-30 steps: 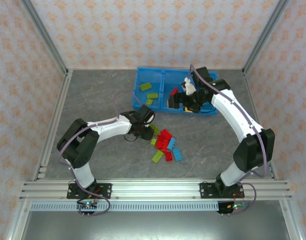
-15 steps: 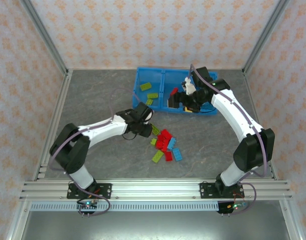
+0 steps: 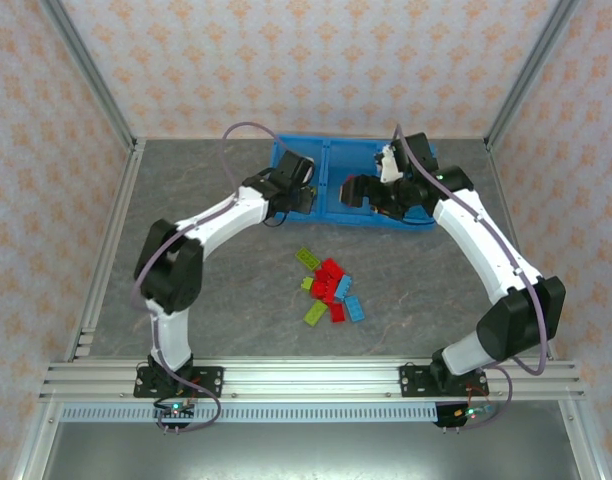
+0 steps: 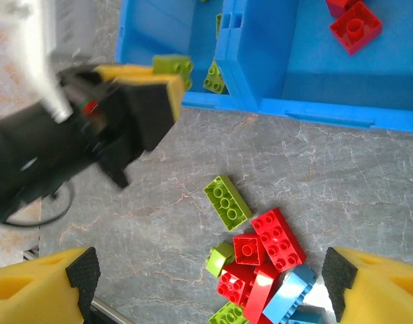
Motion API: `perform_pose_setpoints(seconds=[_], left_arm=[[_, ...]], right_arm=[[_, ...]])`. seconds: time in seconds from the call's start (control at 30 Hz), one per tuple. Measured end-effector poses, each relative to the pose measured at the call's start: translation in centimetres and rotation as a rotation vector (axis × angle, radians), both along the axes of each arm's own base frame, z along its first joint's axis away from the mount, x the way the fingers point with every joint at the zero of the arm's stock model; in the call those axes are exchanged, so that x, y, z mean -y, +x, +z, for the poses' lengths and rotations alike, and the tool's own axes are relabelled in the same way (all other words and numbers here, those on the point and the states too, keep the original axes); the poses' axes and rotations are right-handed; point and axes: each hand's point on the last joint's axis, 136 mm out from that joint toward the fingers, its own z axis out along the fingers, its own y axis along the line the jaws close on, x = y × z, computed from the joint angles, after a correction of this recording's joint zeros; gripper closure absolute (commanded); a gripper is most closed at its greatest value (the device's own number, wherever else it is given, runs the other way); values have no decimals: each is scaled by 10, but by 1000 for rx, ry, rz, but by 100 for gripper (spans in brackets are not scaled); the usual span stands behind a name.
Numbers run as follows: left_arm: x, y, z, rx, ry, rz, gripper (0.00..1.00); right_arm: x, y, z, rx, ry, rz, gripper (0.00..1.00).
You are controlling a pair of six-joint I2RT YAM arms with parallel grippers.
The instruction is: Sort the legos into containers by color
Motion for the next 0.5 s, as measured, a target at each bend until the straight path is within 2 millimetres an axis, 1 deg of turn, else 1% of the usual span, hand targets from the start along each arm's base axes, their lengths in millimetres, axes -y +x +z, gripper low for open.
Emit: perform_pose_setpoints(seconds=[0.1, 0.17, 0.23, 0.37, 0.43, 0.5], left_arm=[[-2, 19, -21, -19, 27, 12, 66], [0, 27, -22, -15, 29, 13, 62], [1, 31, -15, 0, 24, 12, 59], [1, 32, 11, 45, 9, 1, 59], [-1, 27, 25, 65, -1, -2, 60], [-6, 14, 45, 86, -20, -8, 60]], right_arm=[[3, -4, -2, -3, -5, -10, 12], [4, -5, 0, 4, -8, -14, 12], [6, -7, 0, 9, -11, -18, 12], [10, -10, -5, 1, -25, -29, 13], [11, -11, -11, -7, -40, -33, 12], [10, -14, -18, -10, -70, -32, 13]])
